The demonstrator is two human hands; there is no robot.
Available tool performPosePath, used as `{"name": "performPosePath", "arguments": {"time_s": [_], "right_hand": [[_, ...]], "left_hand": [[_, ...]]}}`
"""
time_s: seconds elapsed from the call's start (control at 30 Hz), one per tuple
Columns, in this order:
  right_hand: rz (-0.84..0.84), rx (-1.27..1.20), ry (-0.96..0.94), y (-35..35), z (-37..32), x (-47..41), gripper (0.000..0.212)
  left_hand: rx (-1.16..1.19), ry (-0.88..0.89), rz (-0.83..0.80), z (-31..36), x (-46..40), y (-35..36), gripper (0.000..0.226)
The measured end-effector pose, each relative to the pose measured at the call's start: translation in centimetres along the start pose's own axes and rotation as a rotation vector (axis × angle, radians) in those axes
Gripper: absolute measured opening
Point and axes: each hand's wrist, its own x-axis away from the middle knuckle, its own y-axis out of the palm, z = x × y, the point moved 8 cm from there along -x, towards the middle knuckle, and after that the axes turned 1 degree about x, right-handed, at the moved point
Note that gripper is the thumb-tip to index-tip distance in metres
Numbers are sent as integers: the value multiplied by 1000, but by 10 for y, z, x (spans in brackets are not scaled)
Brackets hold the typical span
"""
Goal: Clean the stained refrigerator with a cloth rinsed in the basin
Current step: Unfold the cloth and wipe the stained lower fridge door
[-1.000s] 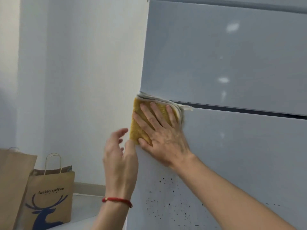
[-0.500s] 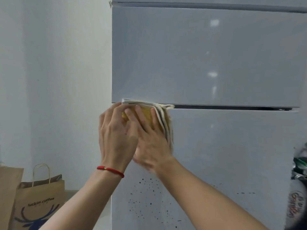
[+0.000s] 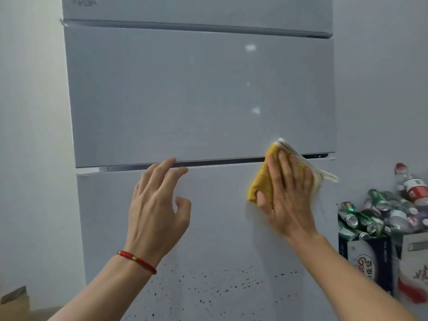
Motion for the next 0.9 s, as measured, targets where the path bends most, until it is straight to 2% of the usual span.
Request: {"name": "performPosePath", "arguments": {"time_s": [0.07,0.13,0.2,0.23,0.3,0.37,0.4,0.43,0.53,0.6,0.7,0.83,0.9], "right_hand": [[14,-80,226,0,26,1,81],[29,-143,400,0,21,-2,80],[-9,-159,432,-1,-9,-8,78],[-40,-158,349,0,-32,-11,78],[-90,-129,33,-1,-72,-14,78],[-120,-80,-234,-5,-75,-11,81],[-119,-61,-270,-6,-58,-10,84],[-118,-56,-217,-5,-33,-10,88],[-114,-119,216,-3,66,1,91],[-139,-185,353,0,98,12,89],[-118,-281,495,3,90,22,89],[-56,-412,924,13,65,43,85],[-72,-405,932,15,33,39,85]], "left_hand": [[3,-1,-17,1,1,3,53],[11,-3,-41,3,1,7,55],[6,28,-96,14,2,16,60],[-8,67,-134,23,3,23,63],[-20,142,-192,44,3,37,68],[-4,177,-213,62,4,47,68],[0,179,-213,65,4,49,68],[2,173,-212,65,6,50,66],[-26,158,-195,46,13,42,62],[-53,152,-191,31,18,35,60],[-36,77,-149,8,28,21,57],[23,-38,-98,-6,50,10,56],[51,-62,-83,-6,56,11,55]]}}
